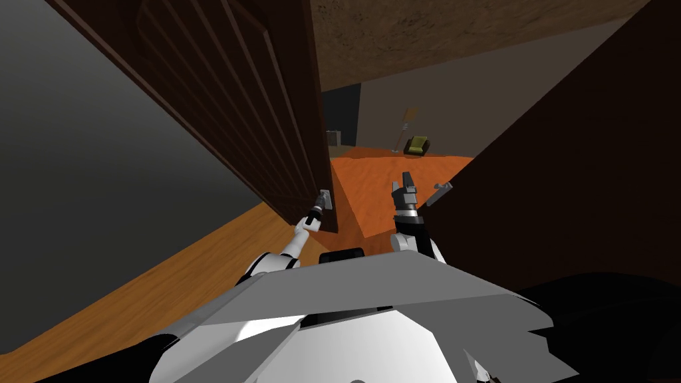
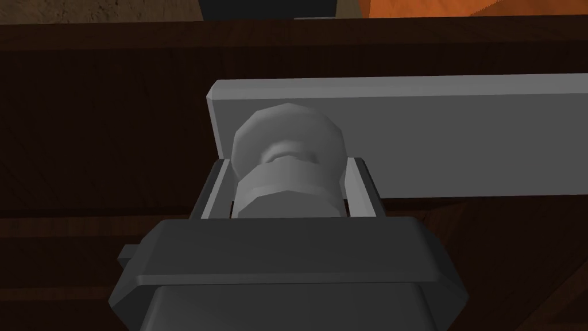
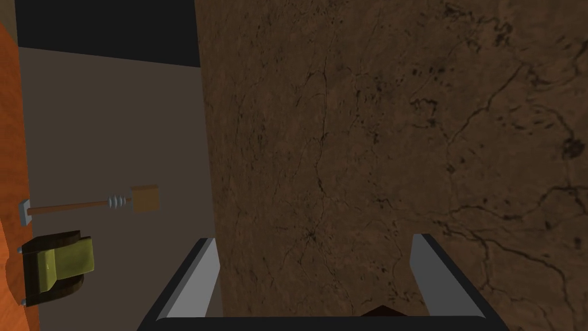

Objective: Push the door open

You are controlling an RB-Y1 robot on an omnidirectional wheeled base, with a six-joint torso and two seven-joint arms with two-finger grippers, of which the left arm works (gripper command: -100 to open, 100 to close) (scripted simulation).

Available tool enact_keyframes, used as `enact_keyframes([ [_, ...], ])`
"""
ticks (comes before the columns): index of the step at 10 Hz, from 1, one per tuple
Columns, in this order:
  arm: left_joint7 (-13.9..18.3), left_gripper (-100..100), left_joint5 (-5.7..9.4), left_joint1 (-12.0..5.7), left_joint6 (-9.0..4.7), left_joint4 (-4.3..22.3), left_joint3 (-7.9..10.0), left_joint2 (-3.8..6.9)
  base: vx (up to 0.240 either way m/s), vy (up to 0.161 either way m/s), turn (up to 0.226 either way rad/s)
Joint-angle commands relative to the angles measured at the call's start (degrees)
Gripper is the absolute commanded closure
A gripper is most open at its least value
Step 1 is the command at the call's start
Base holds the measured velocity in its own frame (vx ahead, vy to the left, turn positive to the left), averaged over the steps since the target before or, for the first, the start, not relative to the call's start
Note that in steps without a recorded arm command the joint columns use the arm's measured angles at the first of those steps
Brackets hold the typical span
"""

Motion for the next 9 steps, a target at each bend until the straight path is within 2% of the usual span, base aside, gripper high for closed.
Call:
enact_keyframes([
  [1, 0.01, 100, -0.01, 0.14, 0.09, 0.12, -0.03, 0.01, -0.033, 0.013, -0.007],
  [5, 0.01, 100, -0.01, 0.14, 0.09, 0.12, -0.03, 0.01, -0.01, 0.004, -0.001],
  [9, -0.8, 100, 0.48, 0.28, 0.24, 0.44, 1.82, 0.58, 0.152, -0.095, 0.04],
])
